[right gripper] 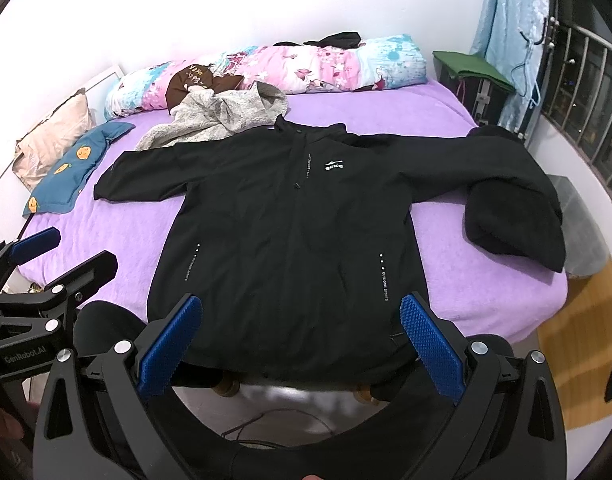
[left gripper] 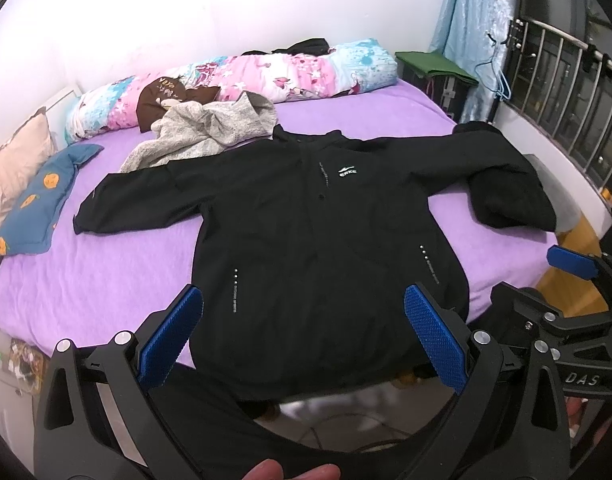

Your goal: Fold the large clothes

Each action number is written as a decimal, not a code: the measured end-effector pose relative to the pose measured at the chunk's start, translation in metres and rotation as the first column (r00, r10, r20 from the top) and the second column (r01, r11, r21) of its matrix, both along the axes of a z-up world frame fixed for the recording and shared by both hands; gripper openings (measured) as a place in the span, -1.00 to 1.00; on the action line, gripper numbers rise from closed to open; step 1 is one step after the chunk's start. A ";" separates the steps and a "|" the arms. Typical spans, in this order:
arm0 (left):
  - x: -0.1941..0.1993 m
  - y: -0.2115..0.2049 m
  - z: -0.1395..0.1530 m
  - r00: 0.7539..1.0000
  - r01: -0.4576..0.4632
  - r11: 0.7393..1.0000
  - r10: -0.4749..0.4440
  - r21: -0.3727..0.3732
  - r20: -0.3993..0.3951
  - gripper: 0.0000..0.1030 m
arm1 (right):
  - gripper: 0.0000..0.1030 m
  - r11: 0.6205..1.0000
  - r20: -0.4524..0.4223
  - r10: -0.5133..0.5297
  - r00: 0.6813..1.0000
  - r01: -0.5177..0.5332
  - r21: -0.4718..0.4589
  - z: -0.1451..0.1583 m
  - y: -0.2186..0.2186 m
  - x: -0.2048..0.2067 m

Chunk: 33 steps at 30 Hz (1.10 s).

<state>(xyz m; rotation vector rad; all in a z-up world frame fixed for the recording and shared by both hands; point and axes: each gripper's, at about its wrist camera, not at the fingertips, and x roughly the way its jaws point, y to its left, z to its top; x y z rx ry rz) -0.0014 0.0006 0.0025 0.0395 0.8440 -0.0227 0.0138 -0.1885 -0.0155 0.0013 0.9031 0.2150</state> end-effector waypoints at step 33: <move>-0.001 0.003 -0.003 1.000 -0.023 1.000 0.023 -0.001 -0.004 0.89 | 0.90 1.000 0.009 -0.001 1.000 0.001 -0.005 0.000 0.007 -0.001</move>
